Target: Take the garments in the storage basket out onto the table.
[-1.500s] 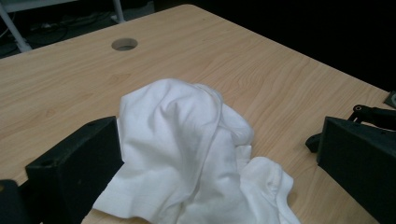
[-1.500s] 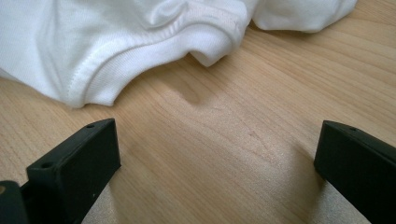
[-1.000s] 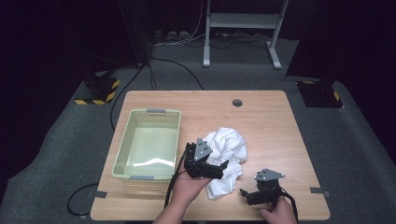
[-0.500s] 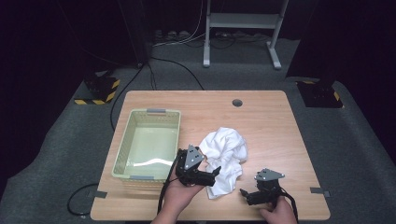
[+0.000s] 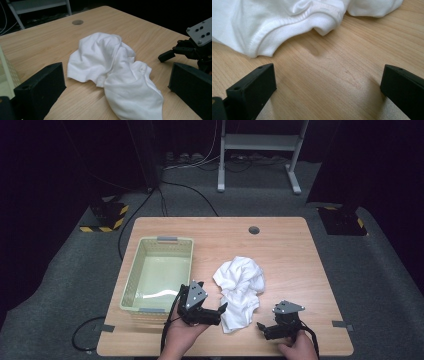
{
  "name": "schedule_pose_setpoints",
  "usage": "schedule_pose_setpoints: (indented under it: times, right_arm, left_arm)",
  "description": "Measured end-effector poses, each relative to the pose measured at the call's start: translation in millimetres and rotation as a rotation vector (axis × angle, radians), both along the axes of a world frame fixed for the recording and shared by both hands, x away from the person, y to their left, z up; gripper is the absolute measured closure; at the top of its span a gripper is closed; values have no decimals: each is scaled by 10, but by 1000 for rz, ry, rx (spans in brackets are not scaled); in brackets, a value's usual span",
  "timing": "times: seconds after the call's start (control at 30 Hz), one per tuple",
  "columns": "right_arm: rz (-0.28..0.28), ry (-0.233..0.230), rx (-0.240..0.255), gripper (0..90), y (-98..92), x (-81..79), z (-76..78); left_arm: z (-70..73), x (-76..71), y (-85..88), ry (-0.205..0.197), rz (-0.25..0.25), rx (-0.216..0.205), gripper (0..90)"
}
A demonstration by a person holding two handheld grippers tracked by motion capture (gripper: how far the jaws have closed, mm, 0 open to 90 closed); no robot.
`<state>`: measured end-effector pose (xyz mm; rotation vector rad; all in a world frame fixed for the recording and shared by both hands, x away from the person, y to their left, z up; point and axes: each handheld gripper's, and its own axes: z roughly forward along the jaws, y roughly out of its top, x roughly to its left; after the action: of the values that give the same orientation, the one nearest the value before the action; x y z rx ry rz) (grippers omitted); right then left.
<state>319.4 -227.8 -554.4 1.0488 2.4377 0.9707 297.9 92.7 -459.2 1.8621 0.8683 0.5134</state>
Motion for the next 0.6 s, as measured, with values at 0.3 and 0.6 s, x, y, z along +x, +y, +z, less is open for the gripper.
schedule_pose_setpoints:
  times: [0.3, 0.6]
  right_arm:
    - [0, 0, 0, 0, 0, 0, 0]
    - [0, 0, 0, 0, 0, 0, 0]
  left_arm:
    - [-33, -77, 92, 2, 1, -4, 7]
    - [-41, -126, 168, 10, 16, -5, 7]
